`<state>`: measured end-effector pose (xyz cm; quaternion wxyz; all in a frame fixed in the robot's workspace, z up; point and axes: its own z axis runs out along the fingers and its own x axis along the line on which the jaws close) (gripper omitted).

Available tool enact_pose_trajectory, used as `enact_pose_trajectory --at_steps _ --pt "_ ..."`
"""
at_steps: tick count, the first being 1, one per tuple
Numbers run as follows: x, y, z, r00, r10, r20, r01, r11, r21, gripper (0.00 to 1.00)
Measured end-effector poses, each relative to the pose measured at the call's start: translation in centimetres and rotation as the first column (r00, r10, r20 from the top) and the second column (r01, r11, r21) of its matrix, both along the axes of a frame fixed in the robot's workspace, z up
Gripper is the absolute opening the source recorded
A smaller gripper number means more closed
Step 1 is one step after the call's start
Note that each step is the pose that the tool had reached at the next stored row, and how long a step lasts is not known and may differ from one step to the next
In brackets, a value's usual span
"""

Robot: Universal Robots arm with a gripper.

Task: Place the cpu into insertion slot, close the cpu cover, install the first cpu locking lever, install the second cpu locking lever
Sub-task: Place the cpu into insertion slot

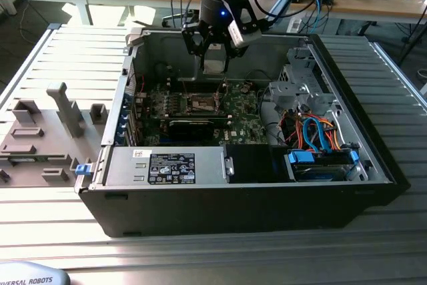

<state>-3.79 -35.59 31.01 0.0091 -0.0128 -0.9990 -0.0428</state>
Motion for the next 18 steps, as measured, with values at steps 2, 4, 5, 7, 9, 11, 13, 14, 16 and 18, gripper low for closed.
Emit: enact_pose_trajectory --at_steps 2,4,5,7,9,11,13,14,16,18 --pt "0.00 0.00 -0.04 1.0000 0.000 0.0000 0.000 1.0000 -0.0001 0.54" --pt "0.00 0.00 -0.07 1.0000 0.000 0.0000 0.000 1.0000 -0.0001 0.54" --pt "0.00 0.00 -0.09 1.0000 0.000 0.0000 0.000 1.0000 -0.0001 0.54" --pt "0.00 0.00 -0.13 1.0000 0.000 0.0000 0.000 1.0000 -0.0002 0.54" --pt "0.00 0.00 -0.15 1.0000 0.000 0.0000 0.000 1.0000 -0.0002 0.54" --pt "0.00 0.00 -0.18 1.0000 0.000 0.0000 0.000 1.0000 -0.0002 0.54" --pt "0.00 0.00 -0.24 1.0000 0.000 0.0000 0.000 1.0000 -0.0003 0.54" --pt "0.00 0.00 -0.26 1.0000 0.000 0.0000 0.000 1.0000 -0.0003 0.54" --pt "0.00 0.00 -0.30 1.0000 0.000 0.0000 0.000 1.0000 -0.0003 0.54" --pt "0.00 0.00 -0.33 1.0000 0.000 0.0000 0.000 1.0000 -0.0002 0.54"
